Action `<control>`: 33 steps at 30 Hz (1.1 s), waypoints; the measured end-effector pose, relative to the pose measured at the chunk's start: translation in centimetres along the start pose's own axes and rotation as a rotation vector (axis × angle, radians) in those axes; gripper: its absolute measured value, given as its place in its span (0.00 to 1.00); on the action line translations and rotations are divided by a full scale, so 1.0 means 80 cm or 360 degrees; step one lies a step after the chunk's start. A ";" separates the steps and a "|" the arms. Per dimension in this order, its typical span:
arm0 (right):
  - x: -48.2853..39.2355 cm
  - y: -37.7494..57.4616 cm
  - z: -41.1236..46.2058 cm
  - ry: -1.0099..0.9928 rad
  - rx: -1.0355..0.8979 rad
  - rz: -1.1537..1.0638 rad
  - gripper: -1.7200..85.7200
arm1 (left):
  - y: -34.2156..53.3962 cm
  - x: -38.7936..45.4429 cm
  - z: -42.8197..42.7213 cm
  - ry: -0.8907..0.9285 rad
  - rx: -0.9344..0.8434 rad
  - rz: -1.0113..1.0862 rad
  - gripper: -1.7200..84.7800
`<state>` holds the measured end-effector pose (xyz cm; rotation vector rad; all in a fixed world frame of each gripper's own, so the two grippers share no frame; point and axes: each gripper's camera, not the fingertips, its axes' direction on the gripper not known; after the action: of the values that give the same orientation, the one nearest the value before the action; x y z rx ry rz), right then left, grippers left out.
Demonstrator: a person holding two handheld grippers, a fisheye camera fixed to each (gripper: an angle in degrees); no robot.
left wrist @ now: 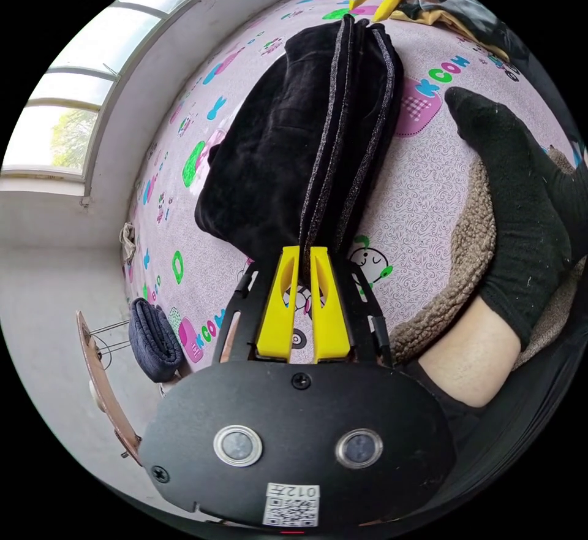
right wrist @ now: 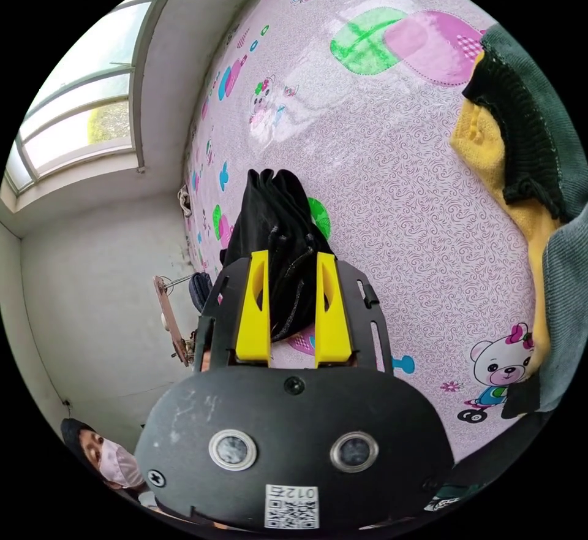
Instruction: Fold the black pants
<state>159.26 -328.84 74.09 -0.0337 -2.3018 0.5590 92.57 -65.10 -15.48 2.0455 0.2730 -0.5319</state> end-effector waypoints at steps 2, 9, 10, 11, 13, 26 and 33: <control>-0.020 0.009 0.001 0.0088 0.0074 -0.0021 0.14 | 0.002 0.003 0.003 -0.0002 0.0006 0.0007 0.03; -0.094 0.027 0.056 0.0208 0.0046 -0.0221 0.12 | 0.009 0.004 0.016 0.0015 0.0003 0.0004 0.03; -0.102 0.029 0.070 0.0215 0.0010 -0.0240 0.11 | 0.011 0.004 0.018 0.0019 0.0003 0.0002 0.03; -0.106 0.030 0.078 0.0222 -0.0012 -0.0252 0.11 | 0.014 0.003 0.021 0.0025 0.0006 -0.0006 0.03; -0.126 0.043 0.092 0.0309 -0.0002 -0.0327 0.05 | 0.019 0.001 0.024 0.0036 0.0009 -0.0022 0.03; -0.081 0.139 0.145 0.0139 0.0115 -0.0044 0.11 | 0.071 -0.009 0.062 0.0052 0.0013 -0.0031 0.03; -0.077 0.174 0.205 -0.0010 0.0030 0.0034 0.15 | 0.108 -0.014 0.086 0.0032 0.0007 -0.0011 0.03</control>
<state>150.44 -323.72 54.16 -0.0474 -2.3044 0.5925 93.29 -75.40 -11.36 2.0555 0.2909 -0.5168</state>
